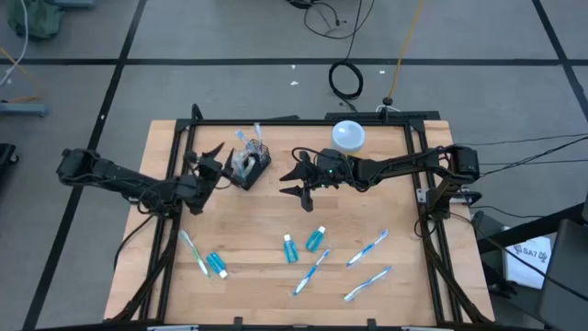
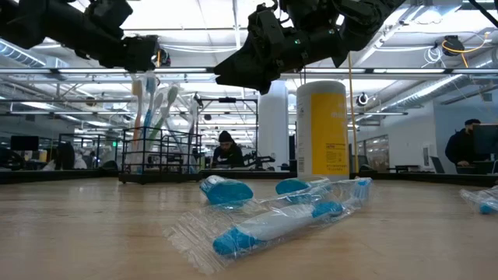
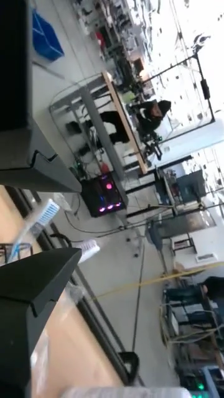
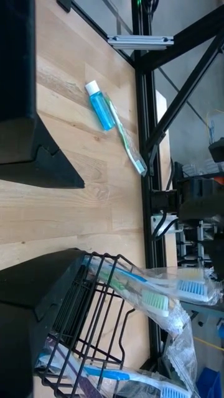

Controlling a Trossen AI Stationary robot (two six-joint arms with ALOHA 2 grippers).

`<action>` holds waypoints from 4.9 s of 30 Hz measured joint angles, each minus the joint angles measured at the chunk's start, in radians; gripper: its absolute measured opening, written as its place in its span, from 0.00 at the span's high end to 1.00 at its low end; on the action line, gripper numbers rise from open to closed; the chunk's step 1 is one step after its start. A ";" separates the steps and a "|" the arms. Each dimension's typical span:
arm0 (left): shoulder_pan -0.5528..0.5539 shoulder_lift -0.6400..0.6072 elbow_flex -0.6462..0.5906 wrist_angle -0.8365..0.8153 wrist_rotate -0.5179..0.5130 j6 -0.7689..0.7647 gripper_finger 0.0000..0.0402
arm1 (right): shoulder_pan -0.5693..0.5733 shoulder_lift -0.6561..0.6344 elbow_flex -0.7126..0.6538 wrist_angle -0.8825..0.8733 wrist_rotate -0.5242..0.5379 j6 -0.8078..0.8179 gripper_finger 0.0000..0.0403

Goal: Pick & Place toothbrushing station
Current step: Put the left blue toothbrush into the black wire organizer, then move the black wire organizer from top to the center of the table

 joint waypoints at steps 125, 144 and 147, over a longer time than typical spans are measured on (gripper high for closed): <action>-0.163 0.211 0.000 -0.165 0.702 -0.690 0.60 | 0.000 0.000 0.000 -0.172 0.000 0.080 0.59; -0.128 0.210 0.100 -0.273 0.492 -0.560 0.60 | 0.000 0.000 0.000 -0.178 0.004 0.161 0.59; -0.104 0.210 0.221 -0.464 0.541 -0.513 0.60 | 0.000 0.000 0.000 -0.176 0.005 0.158 0.59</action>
